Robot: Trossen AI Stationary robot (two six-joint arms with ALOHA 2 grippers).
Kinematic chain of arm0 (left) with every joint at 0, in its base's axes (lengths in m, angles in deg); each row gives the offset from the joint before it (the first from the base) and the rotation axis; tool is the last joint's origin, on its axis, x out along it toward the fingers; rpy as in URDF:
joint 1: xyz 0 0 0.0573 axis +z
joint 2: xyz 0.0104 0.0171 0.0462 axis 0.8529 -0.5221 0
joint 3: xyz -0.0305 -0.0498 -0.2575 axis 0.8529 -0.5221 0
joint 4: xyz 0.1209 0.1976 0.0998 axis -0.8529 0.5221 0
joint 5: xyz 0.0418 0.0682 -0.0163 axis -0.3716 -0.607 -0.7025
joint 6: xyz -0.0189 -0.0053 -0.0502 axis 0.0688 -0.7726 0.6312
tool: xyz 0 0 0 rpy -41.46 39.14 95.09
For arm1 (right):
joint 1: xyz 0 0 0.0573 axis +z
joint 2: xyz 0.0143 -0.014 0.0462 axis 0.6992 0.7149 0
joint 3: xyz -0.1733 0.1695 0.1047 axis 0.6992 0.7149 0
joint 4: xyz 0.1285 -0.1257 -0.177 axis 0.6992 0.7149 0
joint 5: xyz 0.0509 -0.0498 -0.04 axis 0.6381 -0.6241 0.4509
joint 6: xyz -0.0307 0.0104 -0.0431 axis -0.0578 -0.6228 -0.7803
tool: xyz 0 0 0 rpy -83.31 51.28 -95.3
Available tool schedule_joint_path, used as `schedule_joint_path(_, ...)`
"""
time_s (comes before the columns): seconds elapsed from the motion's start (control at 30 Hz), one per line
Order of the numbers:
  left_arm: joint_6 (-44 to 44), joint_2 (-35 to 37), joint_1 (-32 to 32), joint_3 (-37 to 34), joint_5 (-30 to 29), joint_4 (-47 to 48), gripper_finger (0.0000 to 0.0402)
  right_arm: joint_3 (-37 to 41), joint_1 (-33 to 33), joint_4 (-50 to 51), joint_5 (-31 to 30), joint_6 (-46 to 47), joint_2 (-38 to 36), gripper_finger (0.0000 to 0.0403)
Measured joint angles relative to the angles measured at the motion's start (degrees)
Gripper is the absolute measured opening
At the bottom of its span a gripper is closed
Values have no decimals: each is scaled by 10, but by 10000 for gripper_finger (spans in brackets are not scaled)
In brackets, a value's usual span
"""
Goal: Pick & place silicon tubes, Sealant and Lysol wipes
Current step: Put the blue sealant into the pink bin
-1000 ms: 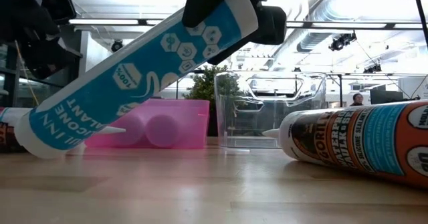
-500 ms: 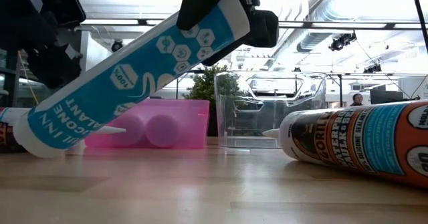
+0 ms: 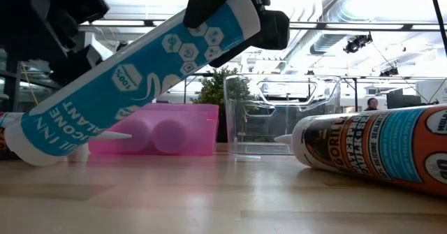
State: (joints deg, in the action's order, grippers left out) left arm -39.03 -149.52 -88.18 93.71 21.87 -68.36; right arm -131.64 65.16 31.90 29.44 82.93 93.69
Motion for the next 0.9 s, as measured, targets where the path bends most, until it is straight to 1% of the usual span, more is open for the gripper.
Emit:
schedule_joint_path(0.1,-22,-40,0,32,-1,12,247,0,-2,0,1,0,0,212)
schedule_joint_path(0.2,-32,-80,0,61,-15,35,267,0,-2,0,1,0,0,212)
schedule_joint_path(0.33,-44,-123,0,94,-11,37,288,0,-2,-2,1,0,0,212)
schedule_joint_path(0.53,-72,-173,0,136,0,45,296,0,-2,-2,1,0,0,212)
schedule_joint_path(0.63,-73,-190,0,142,6,47,296,0,-2,-4,1,1,0,212)
schedule_joint_path(0.7,-63,-199,0,144,7,52,290,0,-2,-5,1,1,0,212)
schedule_joint_path(0.77,-51,-199,0,145,7,67,270,0,-2,-5,1,2,0,212)
schedule_joint_path(0.9,-45,-199,-1,145,0,100,194,0,-2,-6,1,2,0,212)
